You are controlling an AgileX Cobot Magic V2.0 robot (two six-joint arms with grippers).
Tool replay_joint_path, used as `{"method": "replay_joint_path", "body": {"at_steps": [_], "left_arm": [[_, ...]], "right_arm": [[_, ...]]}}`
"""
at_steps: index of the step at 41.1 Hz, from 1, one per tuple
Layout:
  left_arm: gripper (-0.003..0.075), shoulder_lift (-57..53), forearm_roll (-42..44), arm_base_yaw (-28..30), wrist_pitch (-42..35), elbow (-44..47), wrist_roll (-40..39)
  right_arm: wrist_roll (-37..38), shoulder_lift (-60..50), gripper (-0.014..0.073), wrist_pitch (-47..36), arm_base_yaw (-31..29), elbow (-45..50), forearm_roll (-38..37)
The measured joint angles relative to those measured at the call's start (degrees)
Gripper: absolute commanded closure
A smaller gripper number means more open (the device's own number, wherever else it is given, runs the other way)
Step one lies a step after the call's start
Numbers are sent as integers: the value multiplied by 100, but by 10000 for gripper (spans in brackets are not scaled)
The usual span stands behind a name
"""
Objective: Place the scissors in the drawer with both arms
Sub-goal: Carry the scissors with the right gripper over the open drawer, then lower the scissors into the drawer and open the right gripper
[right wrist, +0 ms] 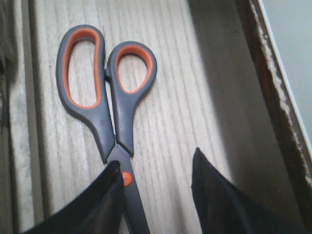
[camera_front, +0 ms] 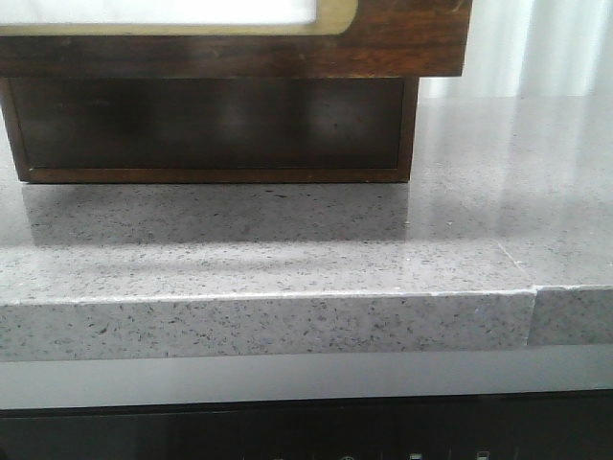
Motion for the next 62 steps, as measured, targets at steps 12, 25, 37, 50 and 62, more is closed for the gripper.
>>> {"method": "replay_joint_path", "body": {"at_steps": [12, 25, 37, 50, 62], "left_arm": [[227, 0, 0, 0, 0, 0, -9], [227, 0, 0, 0, 0, 0, -9], [227, 0, 0, 0, 0, 0, -9], [227, 0, 0, 0, 0, 0, -9], [276, 0, 0, 0, -44, 19, -9]], "right_arm": [[1498, -438, 231, 52, 0, 0, -252], [4561, -1566, 231, 976, 0, 26, -1526], [5941, -3130, 231, 924, 0, 1408, -2102], [6025, -4846, 231, 710, 0, 3090, -2225], [6025, -5819, 290, 637, 0, 3912, -2419]]}}
